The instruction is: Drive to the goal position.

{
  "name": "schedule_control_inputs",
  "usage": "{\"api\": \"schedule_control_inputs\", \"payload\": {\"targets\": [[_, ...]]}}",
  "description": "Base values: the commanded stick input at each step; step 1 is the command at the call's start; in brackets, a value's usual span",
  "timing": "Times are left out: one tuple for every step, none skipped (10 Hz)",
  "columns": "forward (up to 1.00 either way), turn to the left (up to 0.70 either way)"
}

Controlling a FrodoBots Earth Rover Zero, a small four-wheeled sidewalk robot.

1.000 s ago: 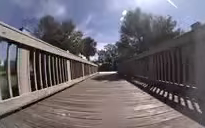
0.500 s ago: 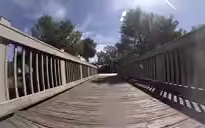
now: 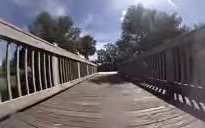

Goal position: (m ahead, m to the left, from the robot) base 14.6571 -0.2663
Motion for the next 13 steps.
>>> {"api": "schedule_control_inputs", "payload": {"targets": [[0.83, 0.00], [0.83, 0.00], [0.83, 0.00], [0.83, 0.00], [0.83, 0.00], [0.83, 0.00], [0.83, 0.00], [0.83, 0.00], [0.83, 0.00], [0.83, 0.00], [0.83, 0.00], [0.83, 0.00], [0.83, 0.00]]}}
